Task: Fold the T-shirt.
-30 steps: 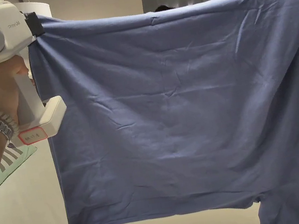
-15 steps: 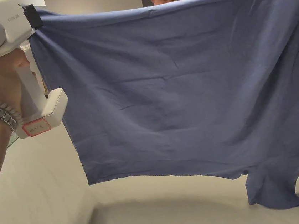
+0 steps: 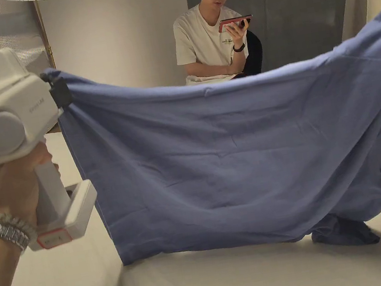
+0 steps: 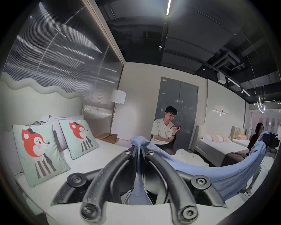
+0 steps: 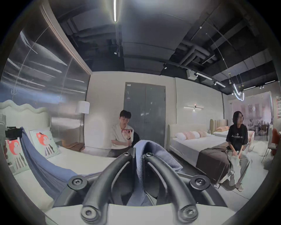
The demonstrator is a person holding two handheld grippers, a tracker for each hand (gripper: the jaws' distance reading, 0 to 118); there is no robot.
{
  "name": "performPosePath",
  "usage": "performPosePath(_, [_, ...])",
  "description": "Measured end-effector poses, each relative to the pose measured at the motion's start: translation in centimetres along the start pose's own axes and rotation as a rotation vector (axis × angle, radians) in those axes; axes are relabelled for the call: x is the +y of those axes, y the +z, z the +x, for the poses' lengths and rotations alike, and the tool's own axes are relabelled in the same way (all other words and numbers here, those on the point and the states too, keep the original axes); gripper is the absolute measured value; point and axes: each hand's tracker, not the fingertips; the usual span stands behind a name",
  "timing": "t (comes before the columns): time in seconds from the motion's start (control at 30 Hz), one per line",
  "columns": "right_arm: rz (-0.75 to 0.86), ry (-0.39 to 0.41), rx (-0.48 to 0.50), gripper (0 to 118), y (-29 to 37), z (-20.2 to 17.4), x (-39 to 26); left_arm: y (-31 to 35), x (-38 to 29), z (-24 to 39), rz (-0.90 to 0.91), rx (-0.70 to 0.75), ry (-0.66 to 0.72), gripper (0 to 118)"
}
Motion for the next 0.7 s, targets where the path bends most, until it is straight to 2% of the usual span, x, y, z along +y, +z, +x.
performPosePath(0.17, [-0.037,0.014,0.018,6,5.0,0.3,-2.4,4.4,-2.5,-1.2,-0.04,-0.014,0.012,3])
performPosePath(0.3, [-0.073,-0.032,0.05,6,9.2,1.2,-3.8,9.2,-3.9,-1.6,-0.05,-0.025,0.003,3])
performPosePath(0.43, [-0.108,-0.03,0.069,6,14.2,1.3,-5.4,14.0,-6.1,-2.6,-0.077,-0.04,-0.012,3])
performPosePath(0.53, [-0.154,-0.055,0.076,6,18.1,1.4,-7.1,17.9,-8.2,-3.5,-0.129,-0.039,-0.018,3])
performPosePath(0.7, [-0.227,-0.053,0.073,6,23.7,2.4,-10.4,23.6,-12.3,-5.4,-0.24,-0.015,0.006,3])
